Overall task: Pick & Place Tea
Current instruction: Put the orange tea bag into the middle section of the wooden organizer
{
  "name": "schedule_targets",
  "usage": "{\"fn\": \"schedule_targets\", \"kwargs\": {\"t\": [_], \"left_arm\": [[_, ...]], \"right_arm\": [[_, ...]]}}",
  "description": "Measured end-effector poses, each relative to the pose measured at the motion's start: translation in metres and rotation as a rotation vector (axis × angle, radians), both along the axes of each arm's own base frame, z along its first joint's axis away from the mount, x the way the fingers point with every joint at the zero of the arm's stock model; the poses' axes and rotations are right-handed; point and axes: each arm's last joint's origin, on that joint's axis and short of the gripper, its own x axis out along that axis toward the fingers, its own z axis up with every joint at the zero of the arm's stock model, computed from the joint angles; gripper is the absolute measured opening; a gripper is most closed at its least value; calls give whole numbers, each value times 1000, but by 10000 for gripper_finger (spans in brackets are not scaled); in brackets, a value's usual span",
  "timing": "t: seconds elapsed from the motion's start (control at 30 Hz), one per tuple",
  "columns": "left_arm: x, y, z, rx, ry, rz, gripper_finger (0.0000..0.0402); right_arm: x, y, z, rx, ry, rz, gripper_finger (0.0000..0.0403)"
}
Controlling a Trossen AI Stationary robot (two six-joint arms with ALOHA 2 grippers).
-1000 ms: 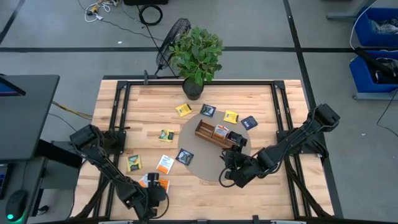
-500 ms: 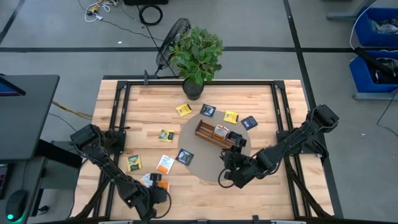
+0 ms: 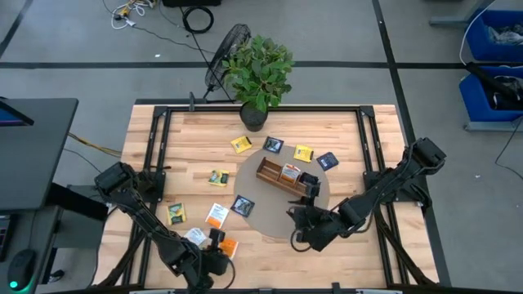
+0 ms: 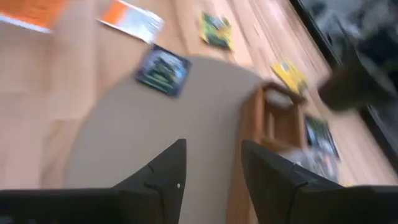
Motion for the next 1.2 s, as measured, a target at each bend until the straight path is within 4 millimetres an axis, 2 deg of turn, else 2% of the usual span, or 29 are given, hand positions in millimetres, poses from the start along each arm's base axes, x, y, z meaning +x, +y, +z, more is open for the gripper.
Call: {"fn": "schedule_targets", "kwargs": {"t": [0.27,0.43,0.63,1.0,1.2], "left_arm": [[32,6,32,103,-75,-101,3],[51,21,38,136,-94,-132,2],[80,39,45,-19,-118,-235,2],[106,72,47,-110,-114,-302,2],[125,101,52,-189,-152,-306,2]], "right_arm": [[-13,15,-30,-154,-75,277,160],[-20,15,-42,-143,-124,332,160],[-23,16,-45,-152,-126,327,160],[-33,34,-39,-196,-183,406,160],[-33,35,-38,-210,-183,423,160]]}}
